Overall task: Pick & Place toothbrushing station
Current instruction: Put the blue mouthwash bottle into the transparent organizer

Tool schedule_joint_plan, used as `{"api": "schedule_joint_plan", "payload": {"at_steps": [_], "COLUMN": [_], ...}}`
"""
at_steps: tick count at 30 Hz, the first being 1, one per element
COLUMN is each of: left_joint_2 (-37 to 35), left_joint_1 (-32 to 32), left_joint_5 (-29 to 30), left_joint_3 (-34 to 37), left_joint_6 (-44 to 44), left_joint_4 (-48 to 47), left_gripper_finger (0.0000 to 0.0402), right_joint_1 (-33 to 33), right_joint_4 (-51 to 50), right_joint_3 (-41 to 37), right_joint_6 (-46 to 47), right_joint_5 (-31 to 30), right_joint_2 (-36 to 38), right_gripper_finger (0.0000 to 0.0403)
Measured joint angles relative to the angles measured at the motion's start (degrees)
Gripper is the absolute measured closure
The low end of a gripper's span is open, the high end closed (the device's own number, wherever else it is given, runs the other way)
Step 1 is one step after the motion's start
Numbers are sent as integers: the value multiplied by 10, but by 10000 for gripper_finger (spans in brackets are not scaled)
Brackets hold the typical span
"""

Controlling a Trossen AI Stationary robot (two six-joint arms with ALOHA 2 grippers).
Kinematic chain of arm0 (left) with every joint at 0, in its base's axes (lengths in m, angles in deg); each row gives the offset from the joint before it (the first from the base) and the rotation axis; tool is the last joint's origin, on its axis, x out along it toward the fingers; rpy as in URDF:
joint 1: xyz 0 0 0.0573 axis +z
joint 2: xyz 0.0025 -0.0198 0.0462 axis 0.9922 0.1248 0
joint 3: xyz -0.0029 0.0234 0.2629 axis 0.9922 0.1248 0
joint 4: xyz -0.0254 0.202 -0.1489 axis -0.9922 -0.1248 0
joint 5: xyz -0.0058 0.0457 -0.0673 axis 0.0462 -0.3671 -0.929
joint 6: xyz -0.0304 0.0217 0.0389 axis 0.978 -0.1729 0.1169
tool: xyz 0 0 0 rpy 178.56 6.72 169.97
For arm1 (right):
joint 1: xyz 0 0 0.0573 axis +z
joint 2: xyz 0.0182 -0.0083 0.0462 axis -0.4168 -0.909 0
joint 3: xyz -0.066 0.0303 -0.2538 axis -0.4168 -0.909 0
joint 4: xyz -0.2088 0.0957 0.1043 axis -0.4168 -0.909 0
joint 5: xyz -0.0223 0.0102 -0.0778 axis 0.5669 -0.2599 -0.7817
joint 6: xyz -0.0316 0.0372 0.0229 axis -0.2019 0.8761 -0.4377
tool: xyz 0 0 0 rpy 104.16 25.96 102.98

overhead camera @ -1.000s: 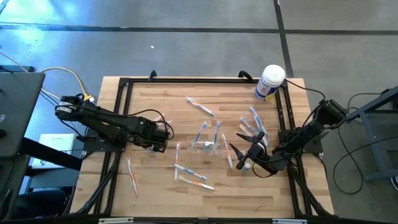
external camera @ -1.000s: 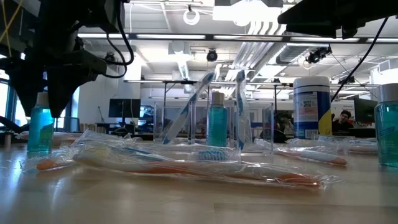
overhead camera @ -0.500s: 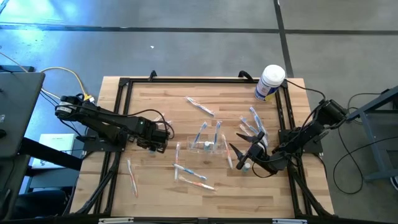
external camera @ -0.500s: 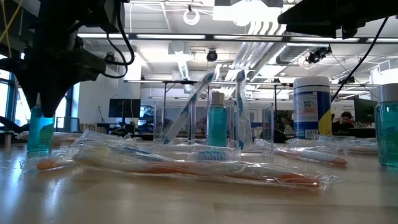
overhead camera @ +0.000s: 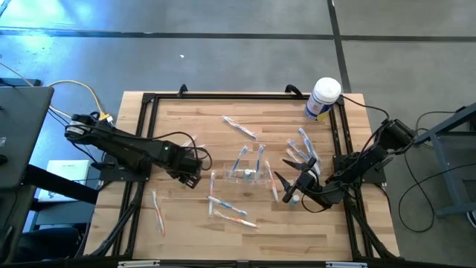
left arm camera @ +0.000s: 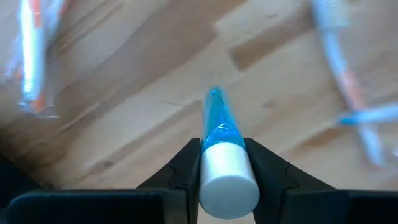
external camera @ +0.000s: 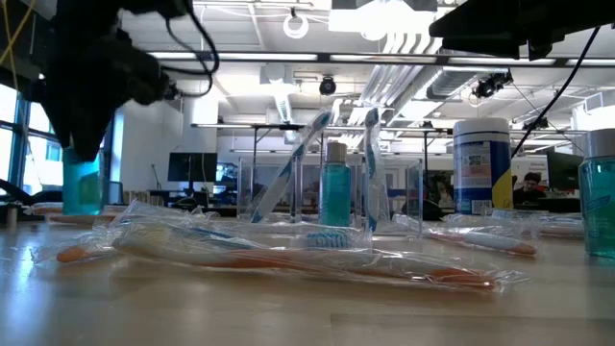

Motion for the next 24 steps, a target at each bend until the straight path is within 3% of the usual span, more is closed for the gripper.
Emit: {"api": "schedule_joint_plan", "payload": {"at_steps": [7,15,24], "left_joint_2": [-11,-5,56], "left_joint_1": [-43,-46,38], "left_joint_5": [31,79,-9], "left_joint_3": [-112,-178,-182], "left_joint_6": [-6,-85,-128], "left_joint_4": [14,208,279], "left_gripper_finger": [314,313,312], "right_joint_1": [0,0,0], "right_joint_4": [0,0,-2], "right_joint_3": [0,0,0], "right_joint_6": [0,0,0], "right_joint_5": [0,0,-1], "right_joint_2": [0,0,0], "right_gripper_finger": [164,164,164]}}
